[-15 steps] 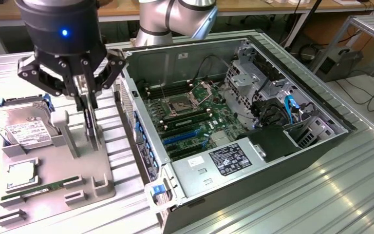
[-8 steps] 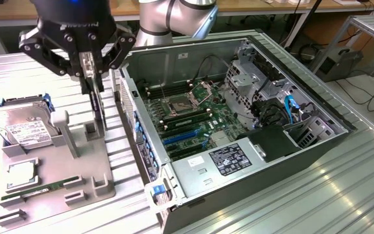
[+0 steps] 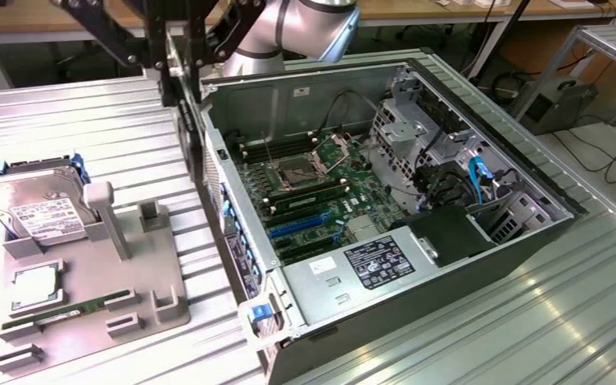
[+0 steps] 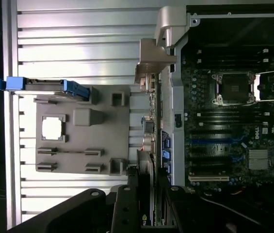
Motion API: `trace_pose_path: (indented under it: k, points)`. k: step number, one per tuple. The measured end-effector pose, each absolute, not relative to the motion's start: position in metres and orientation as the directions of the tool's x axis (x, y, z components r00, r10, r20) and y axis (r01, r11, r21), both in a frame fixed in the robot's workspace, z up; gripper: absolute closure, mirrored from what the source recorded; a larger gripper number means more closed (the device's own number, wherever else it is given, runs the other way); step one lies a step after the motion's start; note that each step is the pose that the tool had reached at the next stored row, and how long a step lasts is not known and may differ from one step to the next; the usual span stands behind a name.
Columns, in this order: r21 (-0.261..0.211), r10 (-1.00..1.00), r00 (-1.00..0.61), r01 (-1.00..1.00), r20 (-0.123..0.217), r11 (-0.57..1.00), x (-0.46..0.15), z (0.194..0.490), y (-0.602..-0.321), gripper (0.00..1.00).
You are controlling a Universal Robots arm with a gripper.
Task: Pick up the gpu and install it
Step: 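Pick up the gpu and move the gpu toward the slot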
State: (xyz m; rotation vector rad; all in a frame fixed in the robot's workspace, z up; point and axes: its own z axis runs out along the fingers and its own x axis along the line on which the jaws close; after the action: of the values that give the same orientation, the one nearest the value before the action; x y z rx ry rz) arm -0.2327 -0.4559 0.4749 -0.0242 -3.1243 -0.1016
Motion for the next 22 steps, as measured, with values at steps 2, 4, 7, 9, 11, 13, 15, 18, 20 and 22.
trace_pose_path:
  k: [2,4,7,9,11,13,15,18,20,22]
  points:
    - [0.068,0.014,-1.0,0.015,0.018,0.998,-0.225,0.483,-0.456,0.74]
    - [0.071,0.013,-1.0,0.014,0.019,0.997,-0.218,0.489,-0.457,0.74]
    - [0.074,0.011,-1.0,0.013,0.022,0.997,-0.207,0.497,-0.457,0.74]
    - [0.076,0.011,-1.0,0.013,0.023,0.997,-0.198,0.498,-0.458,0.74]
    - [0.077,0.01,-1.0,0.012,0.025,0.997,-0.186,0.498,-0.458,0.74]
    - [0.077,0.01,-1.0,0.012,0.026,0.997,-0.177,0.497,-0.458,0.74]
    - [0.077,0.009,-1.0,0.011,0.026,0.997,-0.167,0.496,-0.458,0.74]
    - [0.077,0.008,-1.0,0.01,0.026,0.997,-0.151,0.493,-0.458,0.74]
    - [0.075,0.008,-1.0,0.01,0.026,0.997,-0.141,0.49,-0.458,0.74]
    - [0.07,0.006,-1.0,0.008,0.025,0.998,-0.131,0.486,-0.458,0.74]
